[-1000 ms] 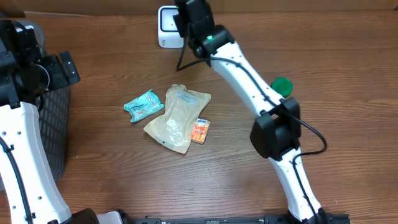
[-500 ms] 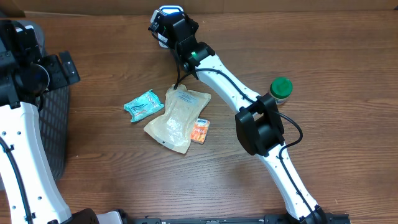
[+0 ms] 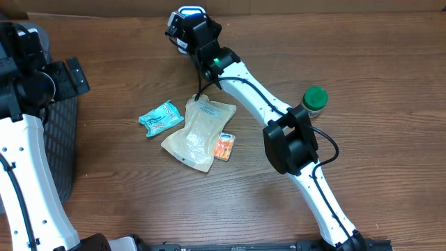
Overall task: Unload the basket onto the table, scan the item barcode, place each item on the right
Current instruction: 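Hold the teal pack in front of the scanner window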
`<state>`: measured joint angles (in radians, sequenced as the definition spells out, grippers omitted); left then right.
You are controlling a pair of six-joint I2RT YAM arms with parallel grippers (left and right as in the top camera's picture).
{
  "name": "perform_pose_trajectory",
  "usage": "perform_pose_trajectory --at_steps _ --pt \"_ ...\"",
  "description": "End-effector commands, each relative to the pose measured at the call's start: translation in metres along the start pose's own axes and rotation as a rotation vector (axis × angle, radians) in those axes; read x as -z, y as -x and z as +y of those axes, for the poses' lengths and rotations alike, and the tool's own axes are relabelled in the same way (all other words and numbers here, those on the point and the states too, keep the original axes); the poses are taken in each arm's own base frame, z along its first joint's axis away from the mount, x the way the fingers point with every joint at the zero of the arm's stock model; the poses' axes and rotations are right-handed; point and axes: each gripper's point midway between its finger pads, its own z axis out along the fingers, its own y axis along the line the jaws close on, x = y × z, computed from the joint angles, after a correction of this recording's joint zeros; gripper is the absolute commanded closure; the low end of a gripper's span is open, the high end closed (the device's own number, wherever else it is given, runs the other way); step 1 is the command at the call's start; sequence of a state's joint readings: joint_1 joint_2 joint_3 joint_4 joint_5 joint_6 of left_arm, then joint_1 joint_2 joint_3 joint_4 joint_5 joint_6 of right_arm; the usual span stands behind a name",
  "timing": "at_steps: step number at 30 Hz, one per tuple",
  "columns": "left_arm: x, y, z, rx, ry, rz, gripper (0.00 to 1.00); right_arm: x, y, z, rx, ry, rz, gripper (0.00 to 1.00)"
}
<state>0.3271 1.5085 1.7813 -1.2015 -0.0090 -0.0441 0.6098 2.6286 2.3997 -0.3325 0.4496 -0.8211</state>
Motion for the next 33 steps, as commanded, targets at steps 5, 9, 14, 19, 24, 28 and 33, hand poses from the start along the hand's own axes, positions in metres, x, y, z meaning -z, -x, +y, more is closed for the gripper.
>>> perform_pose_trajectory --at_steps 5,9,14,19,24,28,33 --pt "0.004 0.006 0.0 -0.022 0.0 -0.019 0.01 0.063 0.048 -0.06 -0.324 0.018 -0.102 0.96" --pt "0.004 0.006 0.0 -0.023 0.0 -0.019 0.0 0.111 0.06 -0.083 -0.527 0.143 -0.12 0.96" --pt "0.004 0.006 0.0 -0.023 0.0 -0.019 0.01 0.181 0.04 -0.105 -0.811 0.285 0.005 0.96" --pt "0.004 0.006 0.0 -0.023 0.0 -0.019 0.0 0.244 -0.013 -0.105 -0.94 0.406 0.244 0.96" --pt "0.004 0.006 0.0 -0.023 0.0 -0.019 0.0 0.275 -0.084 -0.091 -1.008 0.429 0.565 0.96" --pt "0.004 0.006 0.0 -0.022 0.0 -0.019 0.01 0.277 -0.128 -0.073 -0.996 0.44 0.75 0.96" --pt "0.004 0.006 0.0 -0.022 0.0 -0.019 0.01 0.264 -0.174 -0.041 -0.97 0.441 0.919 0.96"
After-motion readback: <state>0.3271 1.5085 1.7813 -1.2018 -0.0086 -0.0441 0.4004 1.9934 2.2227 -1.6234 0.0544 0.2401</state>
